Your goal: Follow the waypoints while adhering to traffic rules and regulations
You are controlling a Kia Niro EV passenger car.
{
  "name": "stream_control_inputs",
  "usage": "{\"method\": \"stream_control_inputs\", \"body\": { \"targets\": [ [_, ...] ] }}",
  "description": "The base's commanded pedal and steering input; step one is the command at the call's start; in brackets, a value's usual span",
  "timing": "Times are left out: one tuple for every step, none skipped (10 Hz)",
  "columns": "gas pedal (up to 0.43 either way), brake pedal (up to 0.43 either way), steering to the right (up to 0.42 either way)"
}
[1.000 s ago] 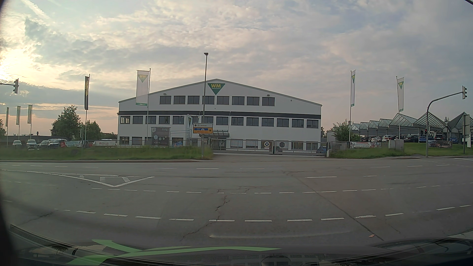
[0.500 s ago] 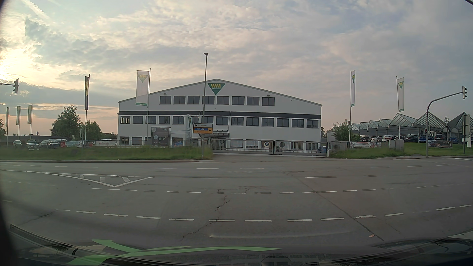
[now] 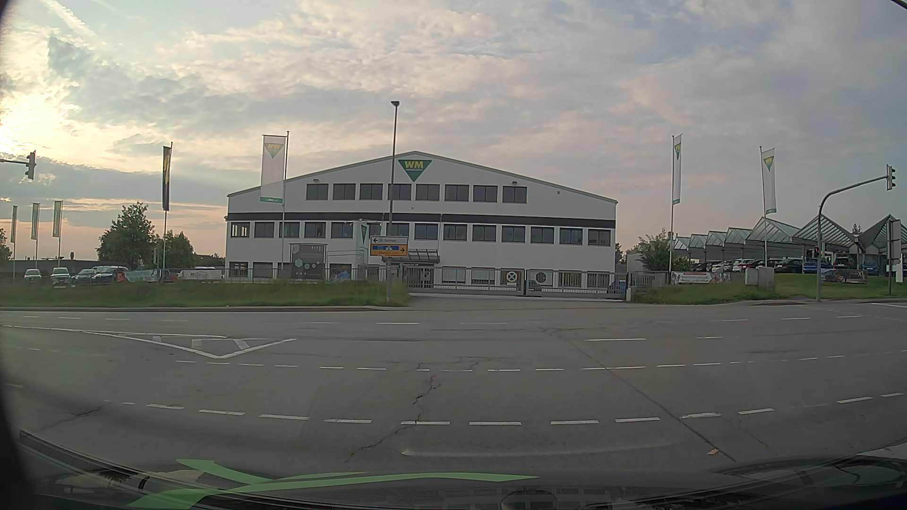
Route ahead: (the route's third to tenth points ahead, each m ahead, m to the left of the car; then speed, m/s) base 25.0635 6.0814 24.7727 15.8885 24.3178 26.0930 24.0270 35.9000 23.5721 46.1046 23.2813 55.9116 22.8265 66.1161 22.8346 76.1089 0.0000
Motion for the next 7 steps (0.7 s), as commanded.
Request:
{"method": "stream_control_inputs", "body": {
  "targets": [
    [0.000, 0.384, -0.025],
    [0.000, 0.384, -0.025],
    [0.000, 0.384, -0.025],
    [0.000, 0.384, -0.025],
    [0.000, 0.384, -0.025],
    [0.000, 0.384, -0.025],
    [0.000, 0.384, -0.025]
  ]
}}
